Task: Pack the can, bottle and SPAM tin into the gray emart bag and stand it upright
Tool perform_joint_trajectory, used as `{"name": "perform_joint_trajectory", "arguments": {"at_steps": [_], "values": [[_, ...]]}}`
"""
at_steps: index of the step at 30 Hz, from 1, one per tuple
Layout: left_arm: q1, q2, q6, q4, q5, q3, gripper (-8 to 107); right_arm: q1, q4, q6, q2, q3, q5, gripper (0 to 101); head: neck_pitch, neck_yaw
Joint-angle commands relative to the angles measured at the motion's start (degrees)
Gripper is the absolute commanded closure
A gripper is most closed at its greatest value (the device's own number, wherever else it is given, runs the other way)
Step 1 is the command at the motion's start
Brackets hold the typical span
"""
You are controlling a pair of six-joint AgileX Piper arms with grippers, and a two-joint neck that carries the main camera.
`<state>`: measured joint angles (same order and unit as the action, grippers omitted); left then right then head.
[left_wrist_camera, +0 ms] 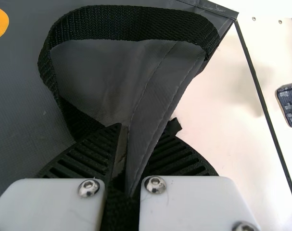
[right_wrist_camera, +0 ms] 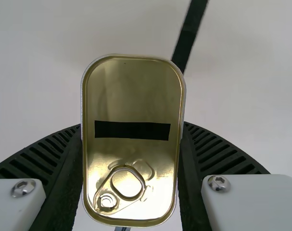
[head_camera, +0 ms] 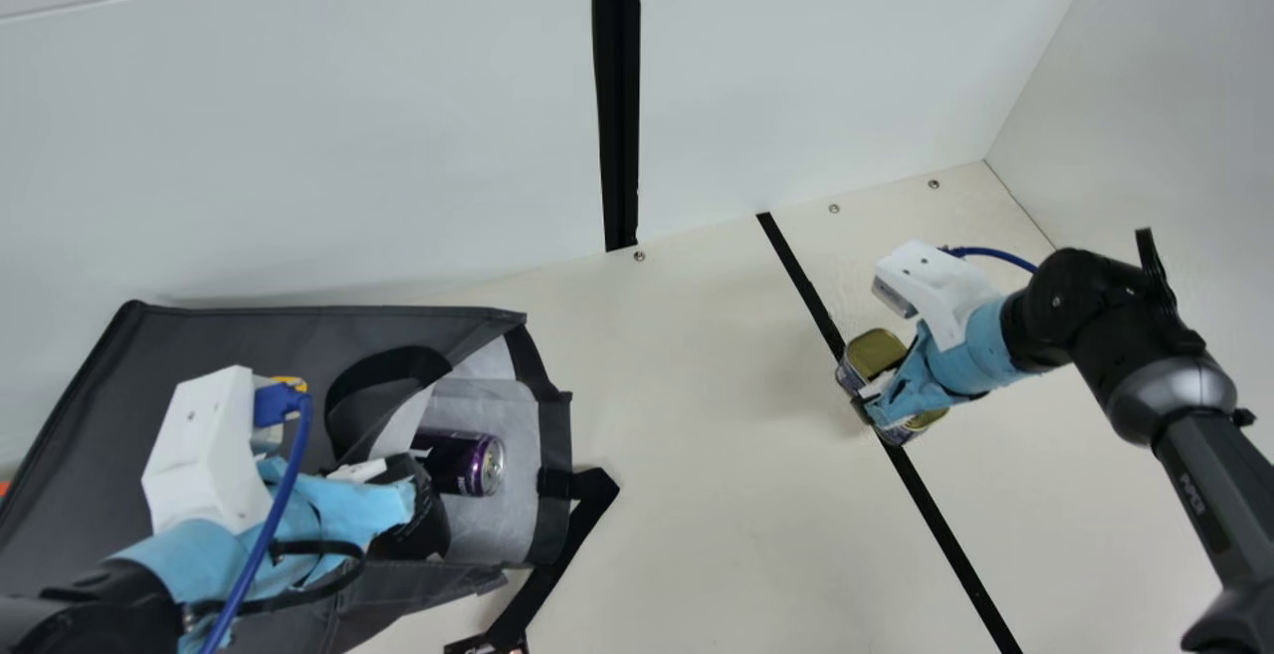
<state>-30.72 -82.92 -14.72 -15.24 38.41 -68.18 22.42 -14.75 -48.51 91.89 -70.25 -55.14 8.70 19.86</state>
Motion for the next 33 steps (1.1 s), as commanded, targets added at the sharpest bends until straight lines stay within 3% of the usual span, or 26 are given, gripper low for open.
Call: {"name": "perform_joint_trajectory", "arguments": {"at_steps": [1,17,33], "values": [[0.0,0.0,0.0,0.0,0.0,0.0,107,-0.4,-0.5,-2.5,0.6,-1.2,-0.8,101,1.3,0.1],[0.0,0.0,0.0,0.0,0.0,0.0,107,-6.3,-4.0,-17.7,3.0,-6.8,-7.2,101,1.3,0.1],[0.0,0.0,0.0,0.0,0.0,0.0,107,-11.5,-6.4,-27.3,1.2,-7.2,-13.1,101,1.3,0.1]]}}
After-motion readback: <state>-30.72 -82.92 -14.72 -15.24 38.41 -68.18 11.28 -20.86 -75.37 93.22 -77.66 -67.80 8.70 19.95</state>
